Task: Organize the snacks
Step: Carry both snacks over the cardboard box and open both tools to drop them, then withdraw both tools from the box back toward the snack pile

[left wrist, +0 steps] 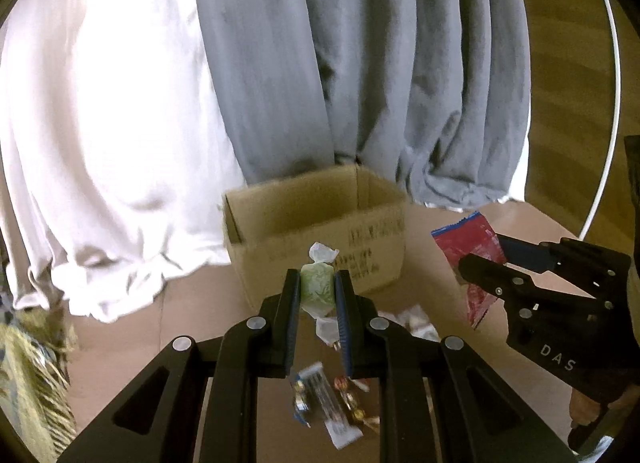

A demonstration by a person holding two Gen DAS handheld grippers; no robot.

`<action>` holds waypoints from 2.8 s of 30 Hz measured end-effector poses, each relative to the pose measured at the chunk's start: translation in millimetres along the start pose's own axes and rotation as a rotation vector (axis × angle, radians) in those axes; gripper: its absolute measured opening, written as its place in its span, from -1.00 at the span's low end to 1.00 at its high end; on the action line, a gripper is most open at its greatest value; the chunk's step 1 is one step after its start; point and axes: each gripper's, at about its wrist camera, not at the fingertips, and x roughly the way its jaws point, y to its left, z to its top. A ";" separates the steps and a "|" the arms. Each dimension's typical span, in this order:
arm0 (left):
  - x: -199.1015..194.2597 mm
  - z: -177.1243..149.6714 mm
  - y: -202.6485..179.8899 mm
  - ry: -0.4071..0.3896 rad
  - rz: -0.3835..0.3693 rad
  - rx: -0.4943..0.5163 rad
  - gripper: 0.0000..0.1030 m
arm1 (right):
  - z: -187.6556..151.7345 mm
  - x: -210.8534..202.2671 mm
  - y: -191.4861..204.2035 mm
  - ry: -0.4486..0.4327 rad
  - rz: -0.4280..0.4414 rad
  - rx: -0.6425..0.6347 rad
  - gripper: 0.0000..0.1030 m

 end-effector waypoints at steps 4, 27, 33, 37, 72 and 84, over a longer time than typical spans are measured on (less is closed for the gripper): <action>7.5 21.2 8.2 -0.032 0.004 -0.004 -0.64 | 23.4 6.2 4.4 -0.051 -0.003 -0.026 -0.31; 117.5 96.1 55.0 0.053 -0.021 -0.067 -0.64 | 123.6 121.1 -8.7 0.003 0.091 -0.024 -0.31; 140.4 97.5 58.1 0.081 -0.006 -0.082 -0.23 | 125.6 151.9 -16.0 0.052 0.095 -0.009 -0.30; 143.2 97.6 60.3 0.077 0.026 -0.089 0.11 | 125.6 166.9 -19.9 0.099 0.098 -0.006 0.08; -15.1 6.4 24.7 -0.057 0.144 -0.008 0.53 | 49.4 17.7 -2.3 -0.031 -0.025 0.023 0.34; -21.8 -51.4 19.3 0.049 0.169 -0.035 0.52 | -7.6 7.8 -3.1 0.070 -0.032 0.105 0.34</action>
